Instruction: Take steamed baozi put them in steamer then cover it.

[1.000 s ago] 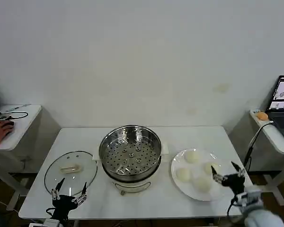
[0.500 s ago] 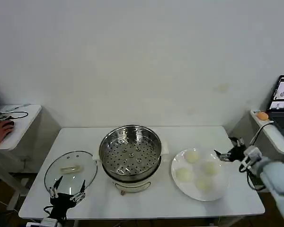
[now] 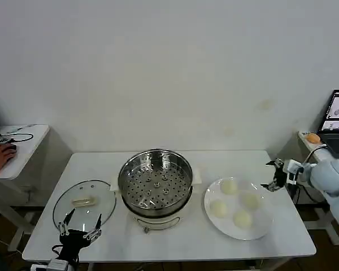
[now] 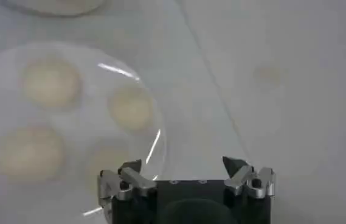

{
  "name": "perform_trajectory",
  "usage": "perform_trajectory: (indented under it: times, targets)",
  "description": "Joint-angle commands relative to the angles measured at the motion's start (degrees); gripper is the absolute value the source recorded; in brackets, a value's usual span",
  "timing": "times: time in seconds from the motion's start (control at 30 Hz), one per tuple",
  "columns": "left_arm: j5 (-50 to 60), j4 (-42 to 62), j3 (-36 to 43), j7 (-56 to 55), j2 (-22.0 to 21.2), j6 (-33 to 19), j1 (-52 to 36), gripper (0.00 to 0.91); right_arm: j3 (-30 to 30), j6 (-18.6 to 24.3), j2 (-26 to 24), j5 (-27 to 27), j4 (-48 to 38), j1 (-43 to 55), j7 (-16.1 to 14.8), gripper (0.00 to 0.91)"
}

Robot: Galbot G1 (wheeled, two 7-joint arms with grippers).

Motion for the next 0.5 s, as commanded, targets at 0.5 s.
perform_trajectory:
  times: [0.5]
  targets:
    - [-0.3,-1.1,-1.4,0.4,0.0,0.3,0.0,0.907,-24.8,12.9,16.4,-13.4,-19.3,24.9,-10.2,0.907]
